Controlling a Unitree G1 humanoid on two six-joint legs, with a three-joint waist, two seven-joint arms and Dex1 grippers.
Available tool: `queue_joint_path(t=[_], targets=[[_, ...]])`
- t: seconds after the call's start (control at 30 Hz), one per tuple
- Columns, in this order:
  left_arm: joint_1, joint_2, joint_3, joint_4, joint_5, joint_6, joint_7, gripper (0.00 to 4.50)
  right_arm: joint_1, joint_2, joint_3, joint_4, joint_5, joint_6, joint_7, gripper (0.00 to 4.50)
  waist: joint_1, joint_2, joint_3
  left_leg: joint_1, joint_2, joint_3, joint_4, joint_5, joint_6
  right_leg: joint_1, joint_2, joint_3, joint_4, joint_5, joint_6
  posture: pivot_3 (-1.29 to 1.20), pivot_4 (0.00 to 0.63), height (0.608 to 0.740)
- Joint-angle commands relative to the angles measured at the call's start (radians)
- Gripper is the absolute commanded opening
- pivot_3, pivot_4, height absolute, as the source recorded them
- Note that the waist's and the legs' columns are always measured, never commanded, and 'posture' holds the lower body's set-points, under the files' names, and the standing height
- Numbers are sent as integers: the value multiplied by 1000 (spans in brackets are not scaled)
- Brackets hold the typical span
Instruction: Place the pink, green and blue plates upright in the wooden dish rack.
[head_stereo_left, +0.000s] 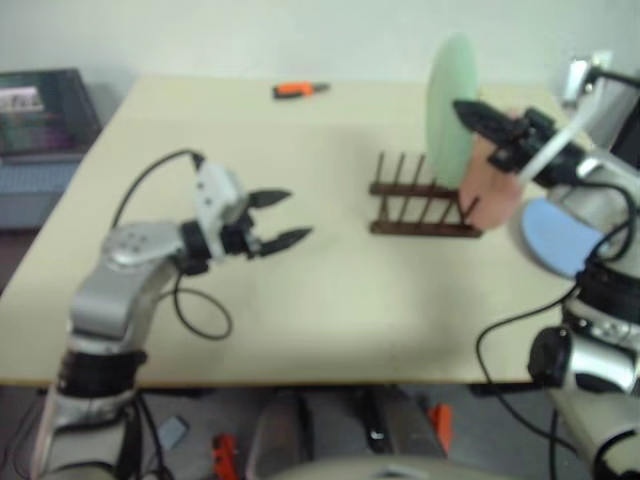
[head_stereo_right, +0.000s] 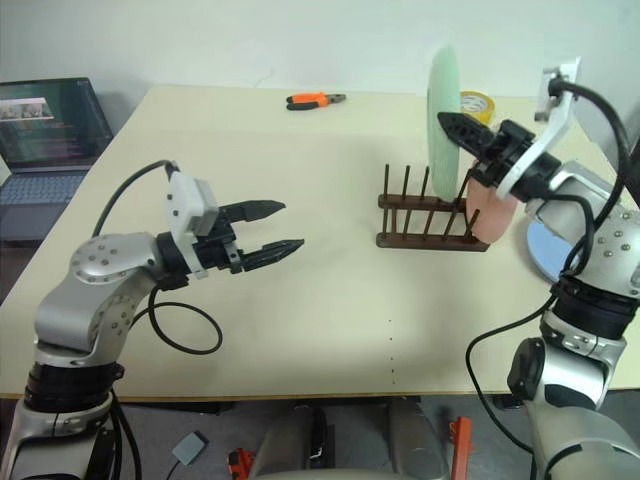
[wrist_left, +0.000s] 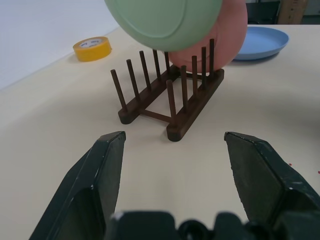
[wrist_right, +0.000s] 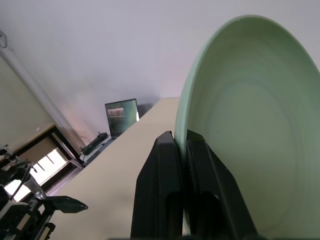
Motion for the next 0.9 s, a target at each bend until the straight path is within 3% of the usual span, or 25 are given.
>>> queue_joint_path(t=[0.03, 0.9], targets=[[-20, 3, 4, -11, 5, -13, 3, 3470, -1, -11, -24, -41, 43, -21, -14, 0, 0, 0, 0, 0, 0, 0, 0, 0, 0, 0, 0, 0, 0, 0, 0, 0, 150, 740], [-26, 4, -9, 9, 25, -14, -2, 3470, 58, -45, -53, 39, 100, -54, -145, 0, 3, 0, 0, -1, 0, 0, -1, 0, 0, 0, 0, 0, -2, 0, 1, 0, 150, 740]])
